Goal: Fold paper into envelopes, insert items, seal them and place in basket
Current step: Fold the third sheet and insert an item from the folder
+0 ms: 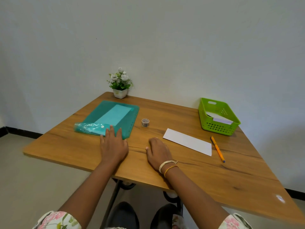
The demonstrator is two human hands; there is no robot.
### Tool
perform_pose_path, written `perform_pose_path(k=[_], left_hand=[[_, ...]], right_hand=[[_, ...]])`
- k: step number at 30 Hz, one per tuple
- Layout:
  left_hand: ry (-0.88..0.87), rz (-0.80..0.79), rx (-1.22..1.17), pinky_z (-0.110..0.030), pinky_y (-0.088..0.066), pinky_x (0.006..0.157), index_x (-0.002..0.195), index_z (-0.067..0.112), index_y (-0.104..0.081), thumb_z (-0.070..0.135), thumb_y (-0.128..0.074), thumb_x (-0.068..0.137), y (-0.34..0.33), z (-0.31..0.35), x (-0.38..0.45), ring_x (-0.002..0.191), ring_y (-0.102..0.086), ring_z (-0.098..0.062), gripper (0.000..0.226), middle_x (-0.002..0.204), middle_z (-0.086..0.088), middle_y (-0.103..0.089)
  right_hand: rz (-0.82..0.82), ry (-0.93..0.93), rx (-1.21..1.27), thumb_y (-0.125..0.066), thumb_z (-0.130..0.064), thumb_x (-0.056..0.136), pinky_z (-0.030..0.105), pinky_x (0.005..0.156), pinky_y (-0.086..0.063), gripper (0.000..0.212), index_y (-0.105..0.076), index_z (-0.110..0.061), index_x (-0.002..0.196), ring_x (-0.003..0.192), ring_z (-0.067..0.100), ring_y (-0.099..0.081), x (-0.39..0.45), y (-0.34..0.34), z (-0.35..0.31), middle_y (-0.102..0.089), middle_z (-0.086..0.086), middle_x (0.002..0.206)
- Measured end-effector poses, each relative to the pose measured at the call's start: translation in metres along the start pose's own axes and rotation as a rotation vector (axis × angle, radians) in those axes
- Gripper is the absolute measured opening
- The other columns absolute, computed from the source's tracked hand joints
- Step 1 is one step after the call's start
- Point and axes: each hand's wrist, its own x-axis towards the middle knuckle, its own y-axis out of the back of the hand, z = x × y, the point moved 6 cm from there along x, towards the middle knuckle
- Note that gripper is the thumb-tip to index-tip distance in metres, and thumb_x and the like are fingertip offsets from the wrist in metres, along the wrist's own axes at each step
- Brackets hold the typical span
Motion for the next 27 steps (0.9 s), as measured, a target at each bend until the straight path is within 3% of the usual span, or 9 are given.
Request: perform_pose_path(k=[4, 7, 11, 14, 17, 20, 24, 27], left_hand=[[-0.044, -0.090, 0.007, -0.048, -0.020, 0.115, 0.150, 0.018, -0.026, 0.046, -0.034, 0.098, -0.006, -0.016, 0.003, 0.144, -0.022, -0.029, 0.060, 0.157, -0.012, -0.024], [-0.172, -0.042, -0.040, -0.042, -0.028, 0.112, 0.145, 0.015, -0.038, 0.041, -0.037, 0.099, -0.005, -0.004, -0.001, 0.138, -0.036, -0.024, 0.053, 0.151, -0.010, -0.039], [-0.276, 0.072, -0.154, -0.038, -0.046, 0.091, 0.123, 0.015, -0.059, 0.029, -0.049, 0.094, 0.006, 0.000, -0.005, 0.110, -0.058, -0.023, 0.033, 0.122, -0.007, -0.064], [-0.269, 0.120, -0.263, -0.037, -0.048, 0.081, 0.115, 0.015, -0.062, 0.021, -0.052, 0.093, 0.012, -0.005, -0.005, 0.097, -0.061, -0.022, 0.025, 0.106, -0.005, -0.068], [-0.275, 0.183, -0.300, -0.038, -0.048, 0.086, 0.115, 0.011, -0.064, 0.015, -0.052, 0.092, 0.015, -0.004, -0.005, 0.098, -0.062, -0.023, 0.026, 0.107, -0.007, -0.069], [-0.244, 0.290, -0.291, -0.045, -0.042, 0.102, 0.114, 0.008, -0.065, 0.014, -0.048, 0.092, 0.022, -0.005, -0.008, 0.109, -0.060, -0.025, 0.029, 0.115, -0.010, -0.066], [-0.170, 0.401, -0.301, -0.053, -0.031, 0.111, 0.117, 0.009, -0.062, 0.013, -0.045, 0.093, 0.032, -0.011, -0.012, 0.121, -0.052, -0.026, 0.029, 0.125, -0.011, -0.060], [-0.116, 0.422, -0.371, -0.050, -0.030, 0.111, 0.113, 0.011, -0.062, 0.020, -0.036, 0.095, 0.035, -0.015, -0.013, 0.112, -0.055, -0.023, 0.033, 0.116, -0.007, -0.063]], right_hand=[[0.006, 0.047, 0.072, -0.046, -0.030, 0.094, 0.037, 0.094, -0.044, 0.032, -0.052, -0.014, 0.120, 0.110, 0.025, -0.053, 0.020, -0.012, -0.026, -0.056, 0.008, 0.120], [0.040, 0.026, 0.207, -0.047, -0.026, 0.095, 0.037, 0.097, -0.043, 0.036, -0.048, -0.011, 0.128, 0.116, 0.025, -0.051, 0.037, -0.017, -0.043, -0.054, 0.009, 0.127], [0.040, 0.042, 0.167, -0.046, -0.028, 0.096, 0.042, 0.106, -0.039, 0.048, -0.037, -0.012, 0.141, 0.131, 0.028, -0.042, 0.061, -0.020, -0.064, -0.041, 0.011, 0.144], [-0.088, 0.057, 0.096, -0.049, -0.025, 0.096, 0.043, 0.103, -0.041, 0.049, -0.037, -0.013, 0.141, 0.124, 0.031, -0.049, 0.075, -0.023, -0.066, -0.050, 0.013, 0.138], [-0.168, 0.022, 0.169, -0.060, -0.019, 0.090, 0.041, 0.104, -0.041, 0.052, -0.042, -0.012, 0.139, 0.122, 0.030, -0.051, 0.083, -0.022, -0.057, -0.054, 0.013, 0.134], [-0.198, 0.001, 0.168, -0.060, -0.010, 0.086, 0.036, 0.105, -0.041, 0.047, -0.052, -0.014, 0.133, 0.121, 0.028, -0.052, 0.087, -0.015, -0.045, -0.053, 0.012, 0.130], [-0.136, 0.024, 0.109, -0.054, -0.001, 0.082, 0.037, 0.093, -0.048, 0.038, -0.062, -0.015, 0.116, 0.110, 0.031, -0.055, 0.078, 0.001, -0.026, -0.055, 0.012, 0.120], [-0.078, 0.064, 0.012, -0.056, 0.000, 0.082, 0.036, 0.087, -0.050, 0.034, -0.065, -0.017, 0.110, 0.105, 0.029, -0.056, 0.062, 0.006, -0.012, -0.056, 0.008, 0.113]])
